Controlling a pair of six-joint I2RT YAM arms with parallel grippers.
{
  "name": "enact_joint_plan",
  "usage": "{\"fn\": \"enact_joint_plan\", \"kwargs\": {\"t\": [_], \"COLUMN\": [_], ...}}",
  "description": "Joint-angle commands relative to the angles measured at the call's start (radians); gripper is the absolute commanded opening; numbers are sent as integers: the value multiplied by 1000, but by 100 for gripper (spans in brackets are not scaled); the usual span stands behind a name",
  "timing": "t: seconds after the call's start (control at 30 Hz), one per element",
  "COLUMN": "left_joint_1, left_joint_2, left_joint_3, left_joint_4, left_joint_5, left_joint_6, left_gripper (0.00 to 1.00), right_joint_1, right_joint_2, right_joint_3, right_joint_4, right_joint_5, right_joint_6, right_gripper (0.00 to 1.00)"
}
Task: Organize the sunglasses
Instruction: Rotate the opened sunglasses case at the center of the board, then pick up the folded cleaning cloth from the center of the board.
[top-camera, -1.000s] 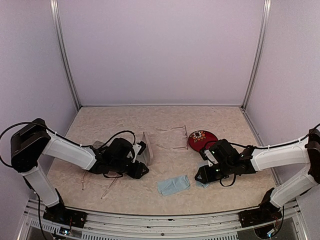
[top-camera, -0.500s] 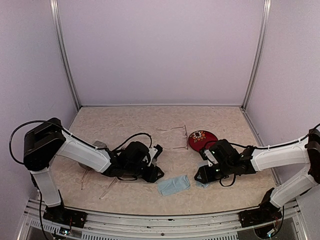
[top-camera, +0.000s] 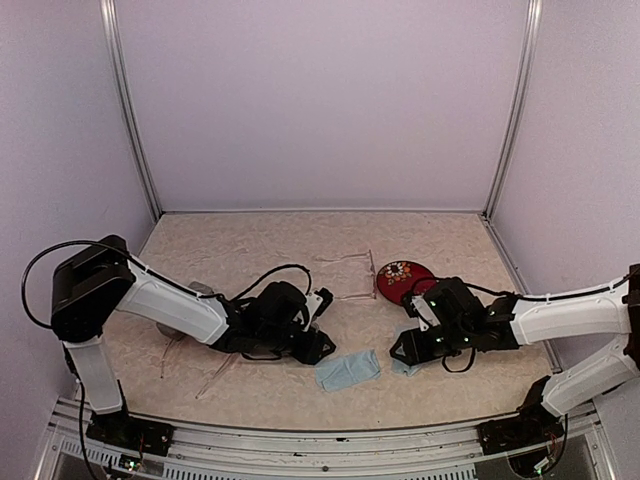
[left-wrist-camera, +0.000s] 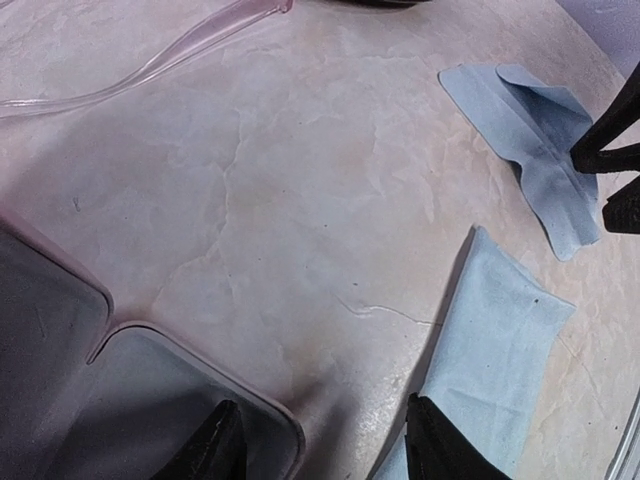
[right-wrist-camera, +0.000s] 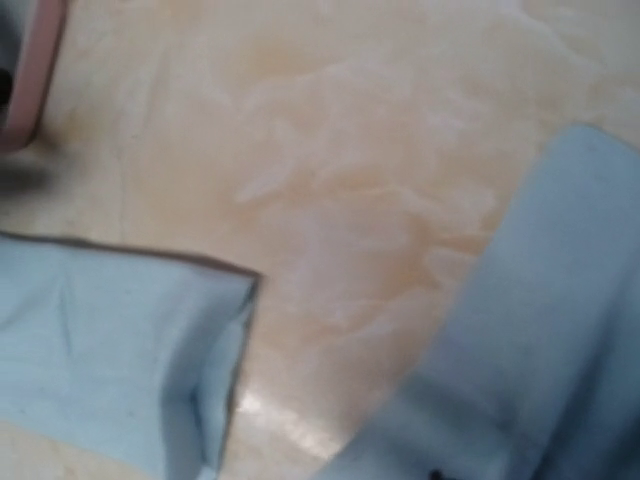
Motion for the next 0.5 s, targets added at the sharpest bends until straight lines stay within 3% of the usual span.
{"fn": "enact_joint_plan", "kwargs": {"t": [0.0,0.47], "left_joint_1": [-23,-98], "left_joint_2": [-90,-219], "left_joint_3": [-23,-112], "left_joint_4": [-12,-22], "left_joint_5": [-36,-88], "left_joint_6": [8,-22], "left_gripper": [54,52], "right_joint_1": [41,56], "right_joint_2": [0,260], "right_joint_3": [61,208], "right_joint_4": [-9,42], "right_joint_5": [33,12], "right_joint_6": [-40,-102], "right_gripper": [46,42]}}
